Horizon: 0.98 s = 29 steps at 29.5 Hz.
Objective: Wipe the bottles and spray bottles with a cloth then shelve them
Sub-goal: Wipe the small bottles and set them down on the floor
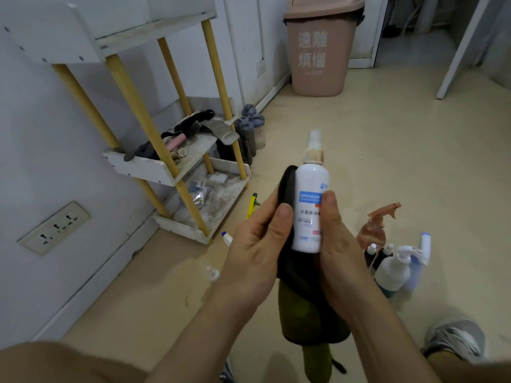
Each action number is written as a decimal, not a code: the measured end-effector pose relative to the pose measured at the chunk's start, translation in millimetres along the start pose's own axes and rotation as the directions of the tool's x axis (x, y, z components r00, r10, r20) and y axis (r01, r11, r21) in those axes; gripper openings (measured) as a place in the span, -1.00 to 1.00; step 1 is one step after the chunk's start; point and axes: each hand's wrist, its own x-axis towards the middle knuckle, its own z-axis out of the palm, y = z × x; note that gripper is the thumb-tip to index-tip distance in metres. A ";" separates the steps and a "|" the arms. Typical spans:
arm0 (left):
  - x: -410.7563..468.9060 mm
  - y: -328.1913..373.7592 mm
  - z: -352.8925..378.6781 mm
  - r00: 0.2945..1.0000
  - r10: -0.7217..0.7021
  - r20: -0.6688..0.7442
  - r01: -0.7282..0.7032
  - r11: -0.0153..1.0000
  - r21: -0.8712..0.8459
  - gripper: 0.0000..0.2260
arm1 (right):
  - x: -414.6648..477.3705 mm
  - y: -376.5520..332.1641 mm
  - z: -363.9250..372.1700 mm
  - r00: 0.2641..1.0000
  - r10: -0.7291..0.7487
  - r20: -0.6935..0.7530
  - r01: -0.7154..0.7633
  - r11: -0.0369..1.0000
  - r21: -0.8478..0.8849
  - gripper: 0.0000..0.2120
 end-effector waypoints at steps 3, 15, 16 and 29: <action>6.4 2.7 1.3 0.997 0.027 -0.075 -0.029 0.999 -0.029 -0.59 | -2.0 -4.6 -0.1 0.989 0.004 0.146 0.011 0.995 -0.101 -0.60; 12.8 -1.1 -2.6 0.980 -0.012 -0.198 -0.015 0.991 -0.132 -0.73 | -6.2 8.5 5.6 0.927 -0.372 -0.038 0.185 0.545 -0.818 -0.86; 13.6 -2.4 -3.1 0.972 -0.020 -0.235 -0.015 0.989 -0.148 -0.73 | -7.3 7.3 6.9 0.912 -0.408 -0.036 0.187 0.491 -0.851 -0.82; 19.8 4.8 -16.7 0.935 0.068 -0.348 -0.063 0.998 0.025 -0.76 | -19.3 6.9 43.0 0.928 -0.355 0.116 0.344 0.692 -0.634 -0.58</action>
